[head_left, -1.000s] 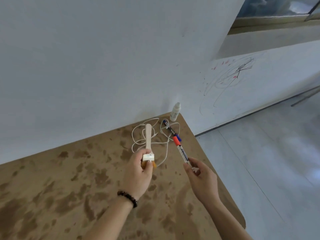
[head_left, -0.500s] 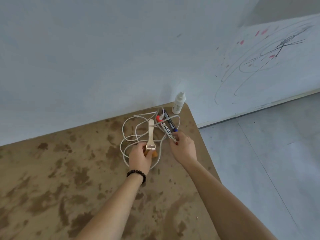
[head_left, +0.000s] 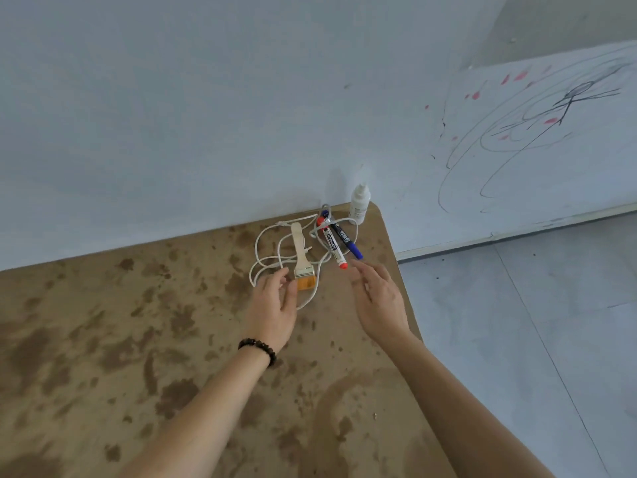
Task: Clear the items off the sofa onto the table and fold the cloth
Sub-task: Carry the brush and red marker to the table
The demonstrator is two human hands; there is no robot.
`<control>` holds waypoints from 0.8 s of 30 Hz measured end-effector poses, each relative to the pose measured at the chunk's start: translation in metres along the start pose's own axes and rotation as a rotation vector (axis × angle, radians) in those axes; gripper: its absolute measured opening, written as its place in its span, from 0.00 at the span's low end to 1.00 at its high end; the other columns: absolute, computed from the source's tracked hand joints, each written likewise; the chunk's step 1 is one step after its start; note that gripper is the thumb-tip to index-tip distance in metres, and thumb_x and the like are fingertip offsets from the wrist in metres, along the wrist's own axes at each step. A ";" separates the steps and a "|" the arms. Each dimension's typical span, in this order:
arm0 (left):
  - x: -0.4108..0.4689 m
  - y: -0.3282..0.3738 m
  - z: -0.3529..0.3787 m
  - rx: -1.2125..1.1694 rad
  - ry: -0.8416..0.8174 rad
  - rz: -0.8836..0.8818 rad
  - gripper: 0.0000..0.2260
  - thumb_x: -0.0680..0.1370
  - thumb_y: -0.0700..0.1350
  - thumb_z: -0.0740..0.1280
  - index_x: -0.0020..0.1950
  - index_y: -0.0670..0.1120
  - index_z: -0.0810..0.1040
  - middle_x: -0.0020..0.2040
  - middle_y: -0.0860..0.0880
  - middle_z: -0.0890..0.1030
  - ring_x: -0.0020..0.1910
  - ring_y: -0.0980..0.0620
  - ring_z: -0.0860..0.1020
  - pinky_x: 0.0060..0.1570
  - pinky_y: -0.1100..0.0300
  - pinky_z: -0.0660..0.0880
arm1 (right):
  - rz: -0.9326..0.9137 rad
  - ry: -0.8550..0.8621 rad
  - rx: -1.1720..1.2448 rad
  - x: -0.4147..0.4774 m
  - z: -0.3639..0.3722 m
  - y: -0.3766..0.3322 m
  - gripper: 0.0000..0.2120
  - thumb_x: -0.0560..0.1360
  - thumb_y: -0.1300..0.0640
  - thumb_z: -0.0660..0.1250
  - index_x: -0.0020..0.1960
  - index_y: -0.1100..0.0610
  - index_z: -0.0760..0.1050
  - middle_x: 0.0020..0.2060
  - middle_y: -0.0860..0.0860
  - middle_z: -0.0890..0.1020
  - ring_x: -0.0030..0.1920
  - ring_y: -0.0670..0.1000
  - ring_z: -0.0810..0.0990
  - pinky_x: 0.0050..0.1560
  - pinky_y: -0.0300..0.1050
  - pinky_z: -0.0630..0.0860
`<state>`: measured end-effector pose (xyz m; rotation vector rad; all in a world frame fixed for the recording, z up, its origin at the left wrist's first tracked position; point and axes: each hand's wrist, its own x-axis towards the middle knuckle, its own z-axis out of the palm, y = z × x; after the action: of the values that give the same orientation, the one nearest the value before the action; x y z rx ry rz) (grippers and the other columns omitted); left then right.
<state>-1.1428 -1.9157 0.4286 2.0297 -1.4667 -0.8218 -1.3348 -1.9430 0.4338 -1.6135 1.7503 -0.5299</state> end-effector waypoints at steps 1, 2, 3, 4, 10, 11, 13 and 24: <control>-0.018 0.006 -0.015 -0.041 0.033 0.020 0.18 0.81 0.54 0.59 0.68 0.48 0.72 0.62 0.51 0.75 0.57 0.56 0.77 0.54 0.61 0.75 | -0.022 0.016 0.034 -0.013 -0.011 -0.007 0.17 0.83 0.44 0.53 0.67 0.43 0.74 0.61 0.38 0.73 0.50 0.35 0.72 0.49 0.29 0.66; -0.039 0.012 -0.031 -0.085 0.064 0.028 0.18 0.81 0.54 0.59 0.68 0.49 0.73 0.62 0.52 0.76 0.58 0.57 0.77 0.56 0.61 0.76 | -0.057 0.029 0.071 -0.027 -0.021 -0.013 0.17 0.83 0.43 0.54 0.67 0.43 0.75 0.60 0.37 0.74 0.51 0.34 0.72 0.51 0.30 0.68; -0.061 0.017 -0.046 -0.120 0.098 0.026 0.18 0.81 0.55 0.59 0.68 0.49 0.72 0.62 0.53 0.76 0.58 0.59 0.76 0.57 0.62 0.76 | -0.097 0.040 0.109 -0.041 -0.030 -0.016 0.17 0.83 0.43 0.55 0.66 0.43 0.75 0.59 0.37 0.75 0.52 0.34 0.73 0.53 0.33 0.71; -0.084 0.020 -0.059 -0.138 0.144 0.022 0.19 0.81 0.57 0.59 0.68 0.50 0.72 0.61 0.54 0.77 0.58 0.60 0.76 0.56 0.64 0.75 | -0.138 0.040 0.143 -0.055 -0.039 -0.017 0.16 0.82 0.43 0.56 0.66 0.43 0.75 0.58 0.37 0.76 0.53 0.36 0.75 0.54 0.36 0.73; -0.257 0.019 -0.087 -0.250 0.461 -0.253 0.16 0.80 0.53 0.63 0.67 0.51 0.72 0.57 0.60 0.78 0.58 0.60 0.77 0.53 0.71 0.73 | -0.227 -0.179 0.251 -0.152 -0.053 0.012 0.22 0.77 0.44 0.64 0.69 0.43 0.69 0.58 0.36 0.75 0.56 0.40 0.77 0.50 0.33 0.75; -0.285 0.018 -0.084 -0.258 0.503 -0.320 0.17 0.79 0.52 0.64 0.67 0.52 0.73 0.57 0.61 0.78 0.57 0.61 0.77 0.51 0.72 0.73 | -0.216 -0.221 0.243 -0.168 -0.052 0.018 0.22 0.76 0.42 0.65 0.69 0.42 0.68 0.58 0.34 0.75 0.56 0.40 0.77 0.48 0.32 0.75; -0.340 0.014 -0.078 -0.267 0.570 -0.454 0.16 0.76 0.52 0.65 0.65 0.57 0.72 0.56 0.62 0.79 0.56 0.61 0.77 0.49 0.72 0.74 | -0.206 -0.303 0.226 -0.198 -0.047 0.025 0.22 0.76 0.39 0.65 0.68 0.40 0.68 0.57 0.33 0.75 0.55 0.39 0.77 0.47 0.34 0.74; -0.553 -0.019 -0.105 -0.268 0.935 -0.727 0.16 0.77 0.48 0.65 0.63 0.59 0.69 0.55 0.59 0.78 0.55 0.64 0.76 0.47 0.68 0.72 | -0.459 -0.593 0.118 -0.336 -0.006 -0.025 0.26 0.74 0.40 0.64 0.69 0.47 0.70 0.55 0.41 0.75 0.55 0.43 0.77 0.47 0.39 0.72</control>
<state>-1.1855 -1.3771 0.5880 2.2364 -0.0994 -0.1842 -1.3243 -1.6191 0.5265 -1.8513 0.9056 -0.3026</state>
